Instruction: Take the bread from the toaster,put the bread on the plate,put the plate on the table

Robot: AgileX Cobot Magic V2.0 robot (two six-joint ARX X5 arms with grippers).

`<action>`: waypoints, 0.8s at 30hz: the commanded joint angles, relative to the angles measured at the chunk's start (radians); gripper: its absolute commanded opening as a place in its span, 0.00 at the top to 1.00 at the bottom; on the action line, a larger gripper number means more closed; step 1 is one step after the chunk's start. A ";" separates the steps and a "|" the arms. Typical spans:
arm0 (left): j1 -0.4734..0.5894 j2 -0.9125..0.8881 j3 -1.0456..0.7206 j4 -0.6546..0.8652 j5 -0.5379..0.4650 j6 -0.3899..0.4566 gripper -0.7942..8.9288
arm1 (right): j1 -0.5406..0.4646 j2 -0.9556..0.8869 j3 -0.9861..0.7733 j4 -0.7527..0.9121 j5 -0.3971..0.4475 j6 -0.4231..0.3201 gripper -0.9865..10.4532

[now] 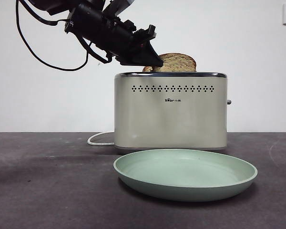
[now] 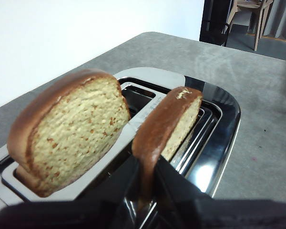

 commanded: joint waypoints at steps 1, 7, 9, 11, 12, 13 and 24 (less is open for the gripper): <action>-0.004 0.006 0.005 -0.002 0.015 0.001 0.93 | 0.002 -0.001 -0.001 -0.002 0.001 0.003 0.42; 0.015 -0.067 0.005 0.005 -0.032 0.002 0.93 | 0.002 -0.001 -0.001 -0.008 0.001 0.003 0.42; 0.027 -0.101 0.005 0.003 -0.033 0.002 0.93 | 0.002 -0.001 -0.001 -0.010 0.001 0.003 0.42; 0.033 -0.131 0.005 0.002 -0.033 0.001 0.93 | 0.002 -0.001 -0.001 -0.011 0.001 0.003 0.42; 0.038 -0.151 0.005 0.000 -0.033 0.001 0.93 | 0.002 -0.001 -0.001 -0.013 0.001 0.003 0.42; 0.042 -0.168 0.005 -0.004 -0.033 0.001 0.93 | 0.002 -0.001 -0.001 -0.014 0.001 0.003 0.42; 0.056 -0.454 0.005 -0.223 -0.106 -0.048 0.93 | 0.002 -0.001 -0.001 -0.019 0.001 0.003 0.42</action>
